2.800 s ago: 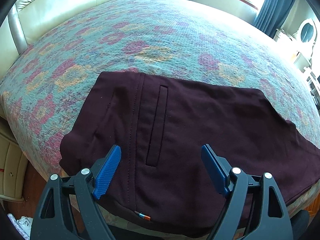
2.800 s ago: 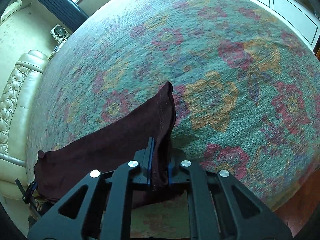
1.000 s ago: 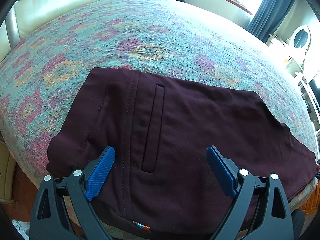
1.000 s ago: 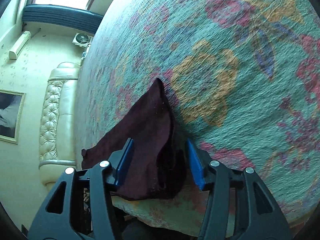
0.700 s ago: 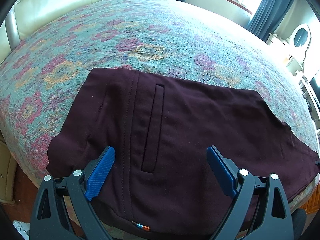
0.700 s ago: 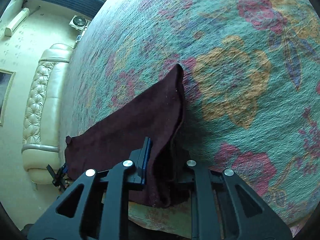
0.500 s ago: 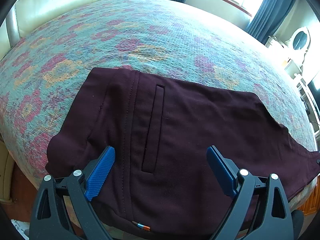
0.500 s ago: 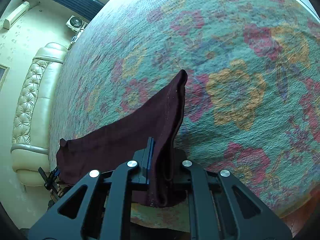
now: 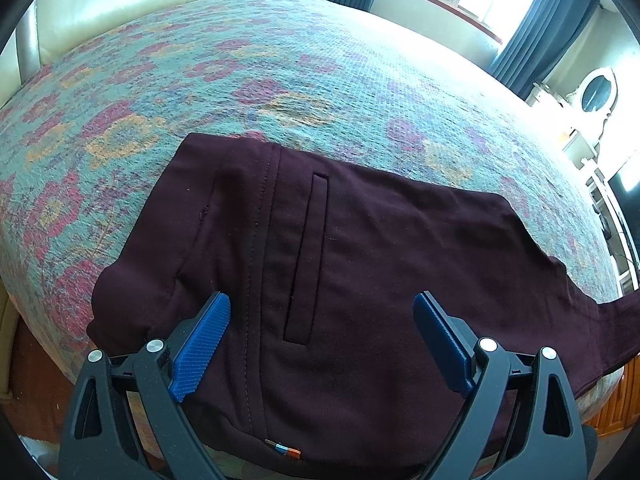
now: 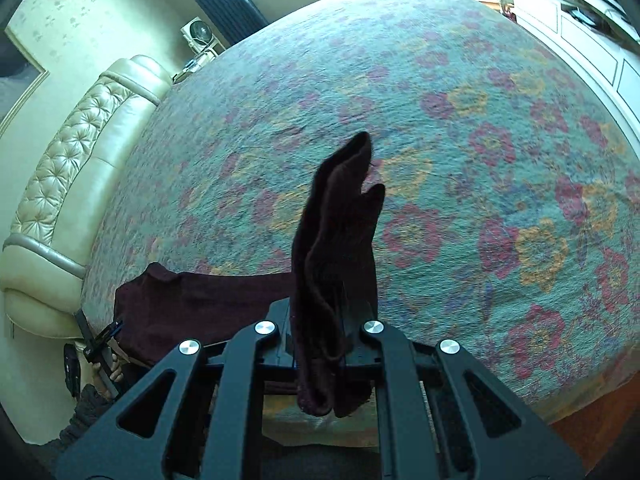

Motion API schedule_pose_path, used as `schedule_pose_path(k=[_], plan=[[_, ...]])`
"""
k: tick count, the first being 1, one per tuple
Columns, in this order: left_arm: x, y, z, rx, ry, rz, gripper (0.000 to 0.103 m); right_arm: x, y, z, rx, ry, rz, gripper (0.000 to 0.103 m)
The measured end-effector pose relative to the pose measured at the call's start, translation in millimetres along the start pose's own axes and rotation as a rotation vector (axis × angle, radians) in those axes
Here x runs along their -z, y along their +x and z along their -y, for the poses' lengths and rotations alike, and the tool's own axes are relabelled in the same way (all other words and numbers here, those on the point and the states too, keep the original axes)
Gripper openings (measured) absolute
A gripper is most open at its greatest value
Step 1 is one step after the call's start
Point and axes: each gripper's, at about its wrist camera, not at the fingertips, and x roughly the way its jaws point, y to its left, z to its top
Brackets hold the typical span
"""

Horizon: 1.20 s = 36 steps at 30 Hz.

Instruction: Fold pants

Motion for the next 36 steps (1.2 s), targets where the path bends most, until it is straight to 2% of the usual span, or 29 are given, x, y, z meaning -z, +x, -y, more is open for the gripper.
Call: schedule_pose_path(k=[7, 13, 17, 23, 26, 36], plan=[[1, 0, 2, -0.011, 0.012, -0.001, 0.092, 13, 19, -74, 0.007, -0.115, 0.002, 0.011], [1, 0, 2, -0.003, 0.004, 0.001, 0.092, 33, 60, -121, 0.029, -0.16, -0.009, 0.011], [1, -1, 1, 0.006, -0.004, 0.003, 0.092, 50, 96, -152, 0.08, -0.202, -0.011, 0.011], [2, -1, 1, 0.01, -0.009, 0.003, 0.092, 76, 153, -188, 0.106, -0.239, -0.058, 0.011], [2, -2, 0, 0.013, -0.011, 0.004, 0.092, 89, 176, -208, 0.168, -0.289, -0.068, 0.011], [2, -3, -3, 0.024, -0.021, 0.005, 0.092, 119, 216, -241, 0.243, -0.37, -0.1, 0.011]])
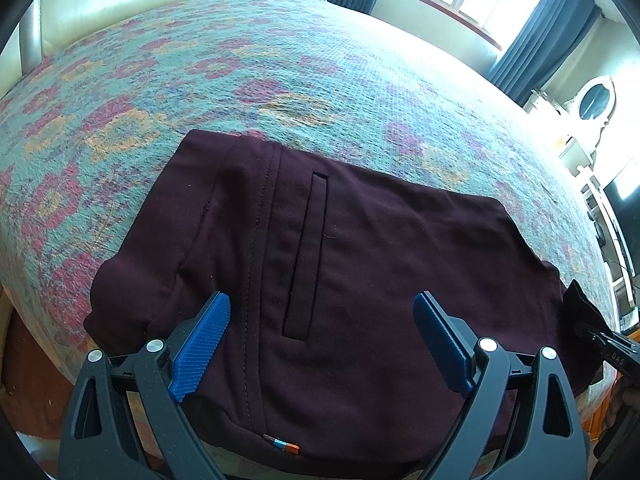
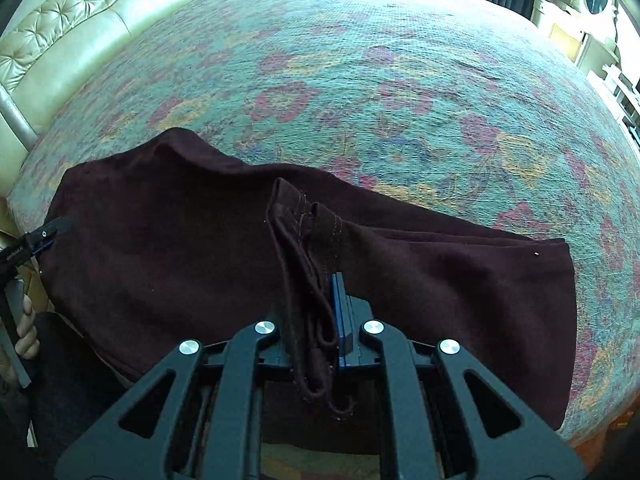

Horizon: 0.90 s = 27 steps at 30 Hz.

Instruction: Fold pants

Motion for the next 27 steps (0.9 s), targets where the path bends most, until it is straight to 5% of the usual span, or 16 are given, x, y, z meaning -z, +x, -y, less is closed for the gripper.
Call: schedule_pose_path(k=[16, 27], plan=[[-1, 0, -1, 0.001, -0.001, 0.0, 0.092, 9, 18, -15, 0.038, 0.01, -0.016, 0.02], [-1, 0, -1, 0.002, -0.001, 0.0, 0.092, 13, 14, -27, -0.033, 0.029, -0.009, 0.03]])
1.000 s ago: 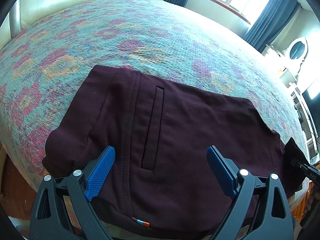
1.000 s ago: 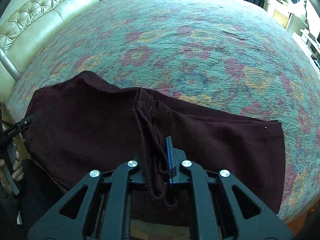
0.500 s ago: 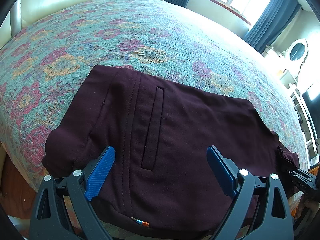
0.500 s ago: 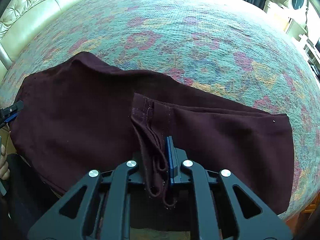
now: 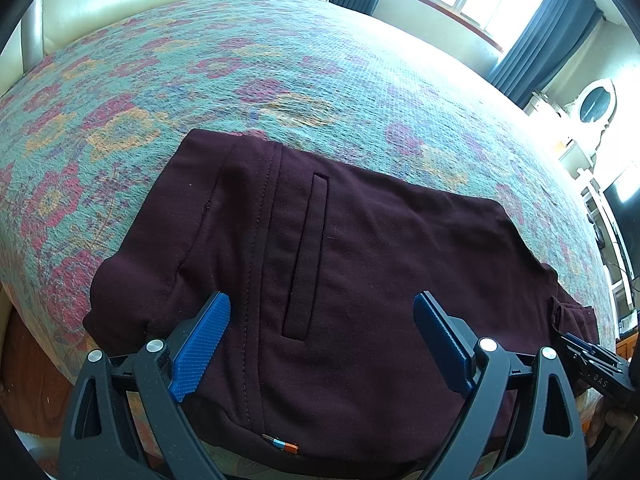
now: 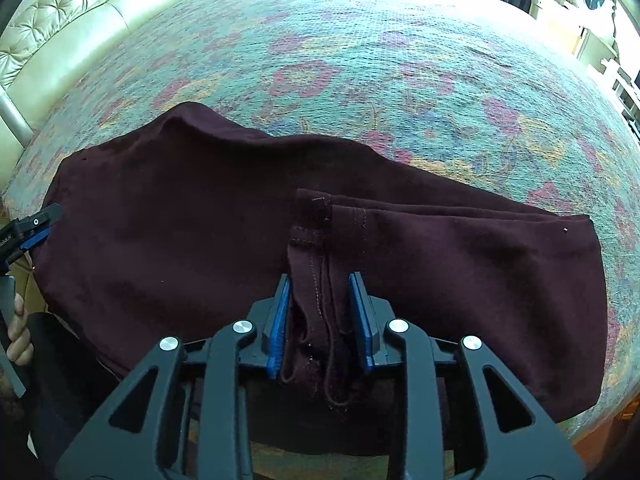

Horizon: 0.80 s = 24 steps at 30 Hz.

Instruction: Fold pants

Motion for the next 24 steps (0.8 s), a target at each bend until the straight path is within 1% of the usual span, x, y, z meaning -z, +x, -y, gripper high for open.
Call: schedule_pose_path(k=[3, 5, 6, 9, 11, 13, 15, 16, 18, 20, 21, 22, 24], plan=[[0, 0, 0, 0.001, -0.001, 0.0, 0.092, 3, 2, -9, -0.071, 0.007, -0.02, 0.03], [0, 0, 0, 0.001, -0.001, 0.0, 0.092, 5, 0, -17, -0.113, 0.002, -0.015, 0.03], [0, 0, -1, 0.002, -0.001, 0.0, 0.092, 6, -2, -20, -0.151, 0.002, -0.011, 0.03], [0, 0, -1, 0.004, -0.003, 0.0, 0.092, 4, -21, -21, -0.299, 0.006, 0.014, 0.03], [0, -1, -2, 0.006, -0.005, 0.001, 0.092, -2, -39, -7, -0.356, 0.012, 0.047, 0.033], [0, -1, -1, 0.008, -0.006, 0.001, 0.092, -11, -60, 27, -0.397, 0.055, 0.086, 0.042], [0, -2, -2, 0.007, -0.007, 0.001, 0.092, -17, -76, 75, -0.407, 0.116, 0.124, 0.046], [0, -2, -2, 0.006, -0.007, 0.002, 0.092, -18, -82, 105, -0.391, 0.15, 0.145, 0.048], [0, -2, -1, 0.003, -0.008, 0.002, 0.092, -13, -88, 167, -0.335, 0.236, 0.177, 0.048], [1, -1, 0, -0.001, -0.006, 0.002, 0.092, -3, -81, 232, -0.295, 0.38, 0.168, 0.048], [1, -1, 0, -0.002, -0.006, 0.002, 0.092, 2, -74, 257, -0.289, 0.446, 0.154, 0.048], [1, -1, 0, -0.004, -0.005, 0.002, 0.092, 8, -65, 279, -0.299, 0.503, 0.137, 0.048], [1, 0, 1, -0.008, -0.005, 0.002, 0.092, 16, -44, 305, -0.391, 0.586, 0.107, 0.048]])
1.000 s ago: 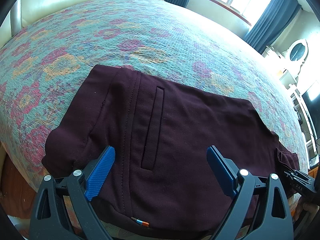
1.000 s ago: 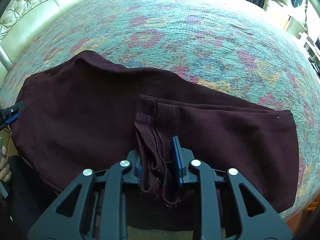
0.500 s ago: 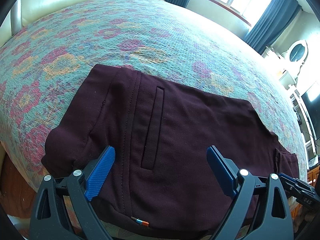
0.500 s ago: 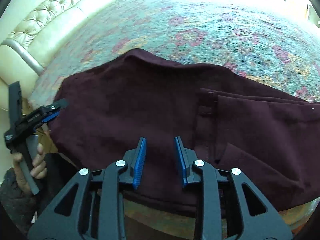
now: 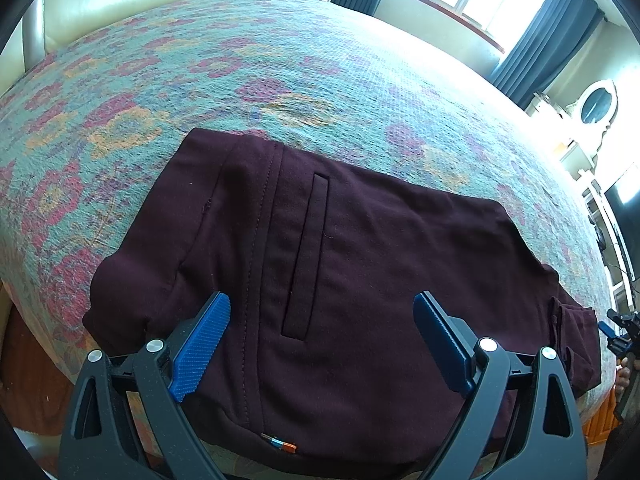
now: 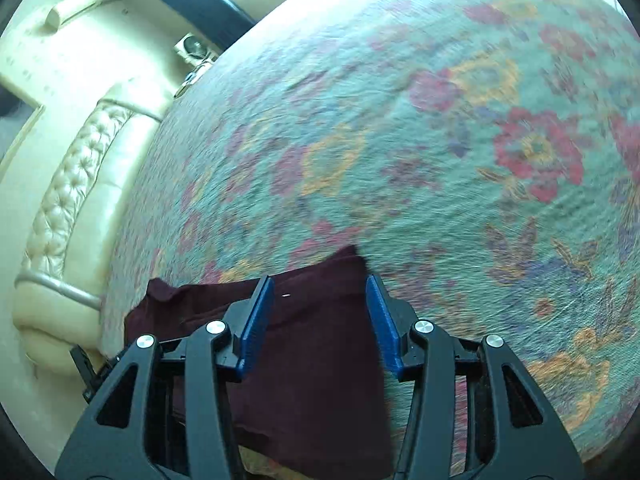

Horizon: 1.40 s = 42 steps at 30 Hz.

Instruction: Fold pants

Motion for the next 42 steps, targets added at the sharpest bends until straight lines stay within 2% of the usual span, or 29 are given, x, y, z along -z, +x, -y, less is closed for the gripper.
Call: schedule_pose_path(k=[3, 5, 6, 7, 11, 15, 22, 26, 31, 35, 39, 41, 42], plan=[[0, 1, 2, -0.011, 0.005, 0.0, 0.092, -1, 21, 15, -0.063, 0.032, -0.049, 0.048], [0, 2, 4, -0.019, 0.009, -0.001, 0.092, 1, 29, 17, -0.101, 0.026, -0.066, 0.032], [0, 2, 4, -0.021, 0.01, -0.001, 0.092, 2, 34, 17, -0.086, 0.019, -0.077, 0.024], [0, 2, 4, -0.023, 0.011, -0.001, 0.092, 3, 38, 18, -0.078, 0.014, -0.085, 0.02], [0, 2, 4, -0.022, 0.01, 0.0, 0.092, 2, 40, 26, -0.12, 0.046, -0.08, 0.019], [0, 1, 3, -0.016, 0.005, 0.0, 0.092, 10, 24, 35, -0.173, 0.075, -0.087, 0.026], [1, 0, 3, -0.007, -0.003, 0.002, 0.092, 57, -10, 42, -0.197, 0.069, -0.166, 0.026], [2, 0, 2, -0.008, -0.002, 0.002, 0.092, 76, -25, 45, -0.186, 0.067, -0.161, 0.026], [2, 0, 2, -0.006, -0.003, 0.002, 0.092, 80, -18, 36, -0.08, 0.019, -0.148, 0.021], [2, 0, 2, -0.009, -0.001, 0.002, 0.092, 81, -22, 30, -0.049, 0.04, -0.131, 0.022], [1, 0, 2, -0.009, 0.0, 0.001, 0.092, 83, -41, -6, 0.099, -0.068, -0.025, 0.024], [1, 0, 2, -0.008, -0.001, 0.001, 0.092, 86, -45, -28, 0.144, -0.094, 0.018, 0.024], [1, 0, 2, -0.007, -0.002, 0.001, 0.092, 89, -44, -41, 0.133, -0.11, 0.025, 0.024]])
